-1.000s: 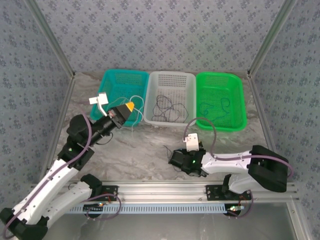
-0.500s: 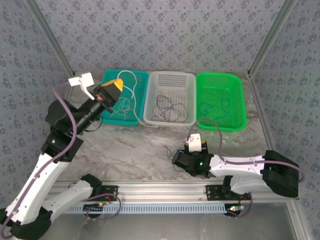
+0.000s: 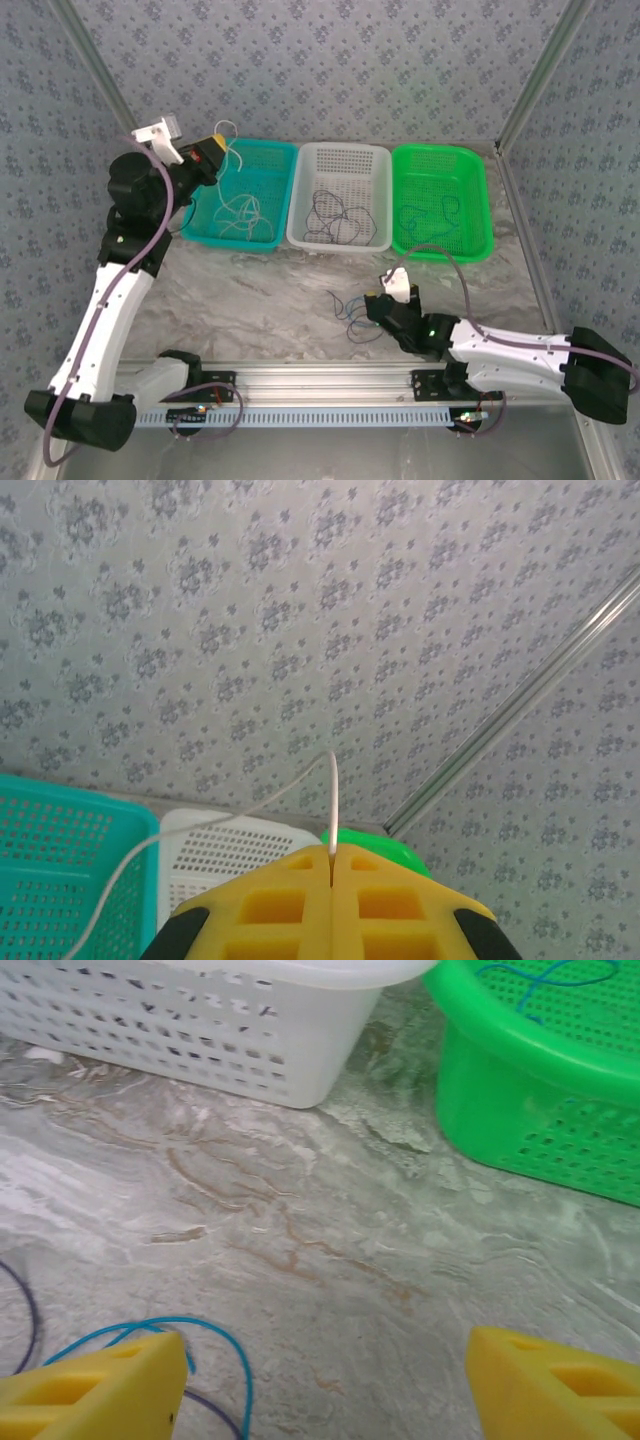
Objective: Untangle the cables
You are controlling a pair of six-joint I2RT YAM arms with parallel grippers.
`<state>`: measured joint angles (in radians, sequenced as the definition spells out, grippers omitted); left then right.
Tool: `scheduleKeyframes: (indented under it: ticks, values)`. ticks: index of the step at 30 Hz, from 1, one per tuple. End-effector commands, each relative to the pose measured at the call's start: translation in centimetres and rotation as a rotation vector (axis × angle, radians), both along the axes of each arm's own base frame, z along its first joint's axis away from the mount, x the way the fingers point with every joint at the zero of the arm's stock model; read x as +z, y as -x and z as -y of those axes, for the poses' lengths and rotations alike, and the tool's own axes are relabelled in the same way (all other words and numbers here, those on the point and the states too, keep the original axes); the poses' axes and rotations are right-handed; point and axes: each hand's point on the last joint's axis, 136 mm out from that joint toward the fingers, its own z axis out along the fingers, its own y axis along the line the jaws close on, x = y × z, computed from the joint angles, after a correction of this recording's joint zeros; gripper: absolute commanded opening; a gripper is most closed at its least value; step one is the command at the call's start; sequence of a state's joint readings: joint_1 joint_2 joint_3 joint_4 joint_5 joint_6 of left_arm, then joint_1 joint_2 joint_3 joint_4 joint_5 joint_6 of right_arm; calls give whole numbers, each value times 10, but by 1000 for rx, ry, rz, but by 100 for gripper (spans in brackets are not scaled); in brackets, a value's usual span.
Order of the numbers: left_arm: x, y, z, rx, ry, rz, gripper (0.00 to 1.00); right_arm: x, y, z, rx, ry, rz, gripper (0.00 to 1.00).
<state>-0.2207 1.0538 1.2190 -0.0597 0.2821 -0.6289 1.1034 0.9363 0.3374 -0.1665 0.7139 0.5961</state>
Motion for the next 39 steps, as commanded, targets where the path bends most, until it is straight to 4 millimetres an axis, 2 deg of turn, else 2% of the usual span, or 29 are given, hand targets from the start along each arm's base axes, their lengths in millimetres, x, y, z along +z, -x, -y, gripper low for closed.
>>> scheduleKeyframes:
  ticks: [1, 5, 12, 13, 17, 19, 20, 21, 24, 27, 29, 33, 39]
  values:
    - [23, -2, -1, -32, 25, 63, 0, -1, 2, -10, 58, -15, -20, 77]
    - [2, -23, -10, -7, 23, 2, 0, -4, 2, -13, 70, -4, -36, 77]
    - [-73, -53, -35, 133, -54, -182, 3, -9, 0, -12, 59, 53, -82, 82]
    - [-82, -56, -37, 146, -68, -209, 7, -11, 0, -12, 61, 54, -99, 82]
    - [-117, -63, -40, 158, -112, -316, 35, -20, -1, -5, 37, 43, -176, 78]
    - [-131, -64, -39, 153, -117, -348, 57, -21, -2, -6, 39, 28, -184, 76]
    - [-138, -64, -38, 149, -118, -365, 69, -20, -3, -8, 50, 18, -180, 75]
    - [-143, -63, -37, 144, -120, -377, 75, -17, -3, -11, 67, 6, -172, 75]
    - [-157, -57, -33, 130, -134, -398, 86, -9, -4, -18, 103, -2, -155, 74]
    - [-160, -45, -24, 123, -178, -377, 93, -1, -6, -19, 111, 3, -135, 74]
    - [-157, -35, -18, 127, -221, -348, 99, 6, -5, -27, 152, -29, -128, 74]
    - [-158, -18, -10, 119, -260, -317, 100, 18, 3, -61, 294, -131, -148, 74]
    - [-183, 3, -4, 112, -309, -319, 99, 16, 13, -97, 395, -137, -219, 74]
